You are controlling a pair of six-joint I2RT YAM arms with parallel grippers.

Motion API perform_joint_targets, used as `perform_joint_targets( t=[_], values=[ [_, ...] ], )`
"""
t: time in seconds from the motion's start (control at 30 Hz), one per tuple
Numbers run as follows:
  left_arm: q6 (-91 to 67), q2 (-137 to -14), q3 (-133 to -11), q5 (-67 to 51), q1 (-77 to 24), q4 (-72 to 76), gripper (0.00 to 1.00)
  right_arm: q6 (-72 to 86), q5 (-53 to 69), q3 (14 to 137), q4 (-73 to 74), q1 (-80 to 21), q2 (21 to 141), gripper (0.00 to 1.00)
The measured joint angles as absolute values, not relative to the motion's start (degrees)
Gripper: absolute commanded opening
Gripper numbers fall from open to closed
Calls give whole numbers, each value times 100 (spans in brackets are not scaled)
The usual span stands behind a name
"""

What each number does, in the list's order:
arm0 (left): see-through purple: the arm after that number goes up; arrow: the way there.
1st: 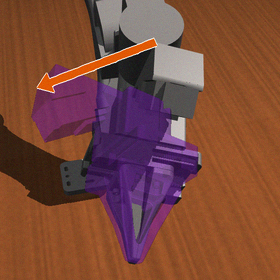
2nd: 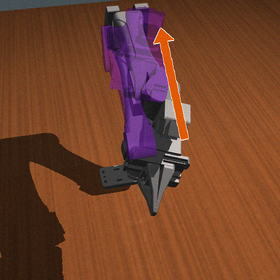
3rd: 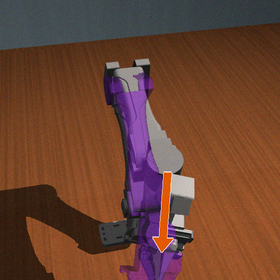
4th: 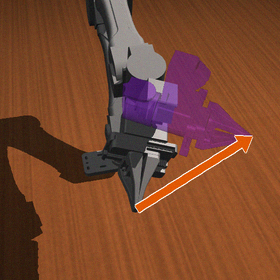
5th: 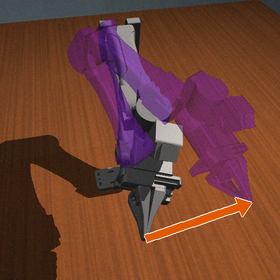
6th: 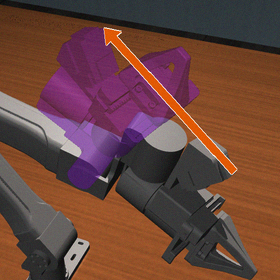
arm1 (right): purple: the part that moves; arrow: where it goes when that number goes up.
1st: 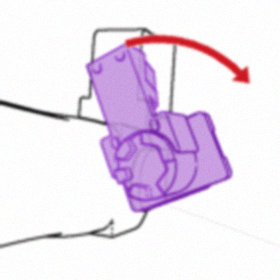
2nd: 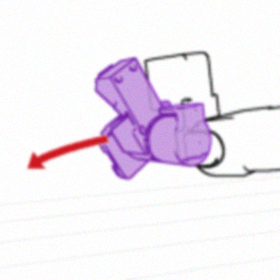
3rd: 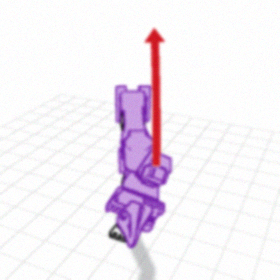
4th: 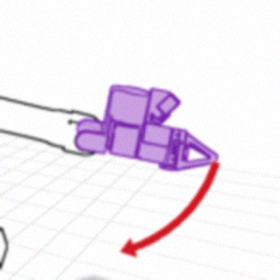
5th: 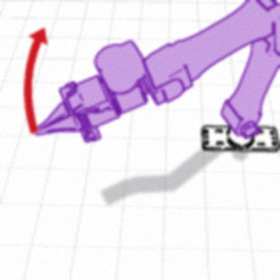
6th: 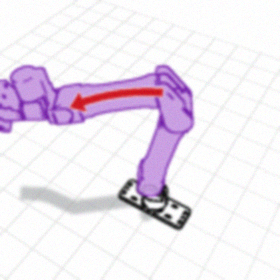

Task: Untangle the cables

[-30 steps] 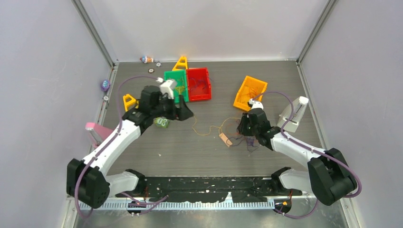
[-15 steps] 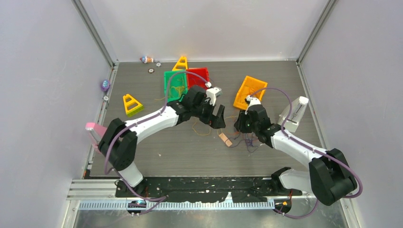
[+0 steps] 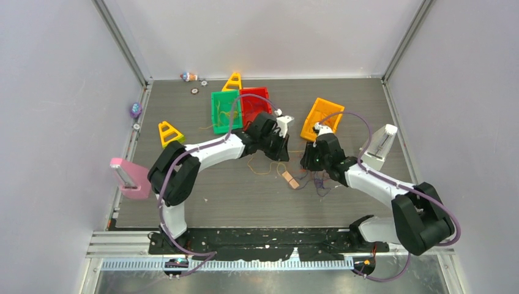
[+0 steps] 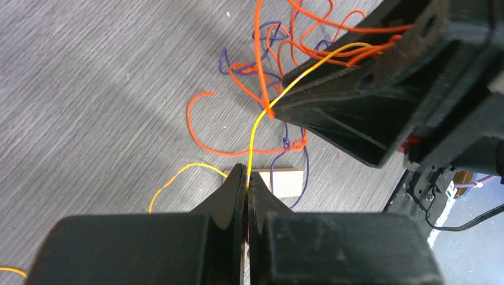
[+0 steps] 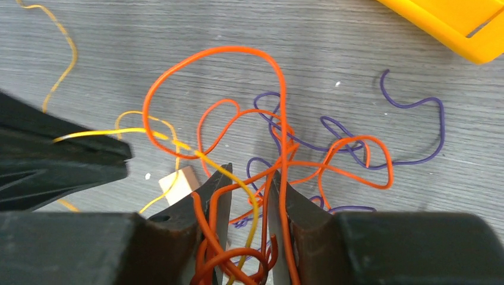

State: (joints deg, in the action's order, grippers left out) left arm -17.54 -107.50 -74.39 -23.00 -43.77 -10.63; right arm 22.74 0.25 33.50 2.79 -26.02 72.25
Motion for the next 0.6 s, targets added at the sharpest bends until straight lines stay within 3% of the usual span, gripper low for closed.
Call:
perform_joint_targets(
  t=[0.2,0.43,0.5,0.6],
  values=[
    [-2023,-10036,-6381,-2432,-4032,-438,0,2432,-390,3529,495,-2593,7717,43],
    [-2698,-8132,-4742,-2646,-2508,429,0,2781,-834,3562,744,-2355,7994,45],
    [-2711,-7787,-4644,-2523,-2340,405,0,2864,-908,3562,808,-2272,8029,51],
    [-2703,-7540,-4639,-2268,-2268,244,1,2950,-928,3559,832,-2198,8020,76]
  ],
)
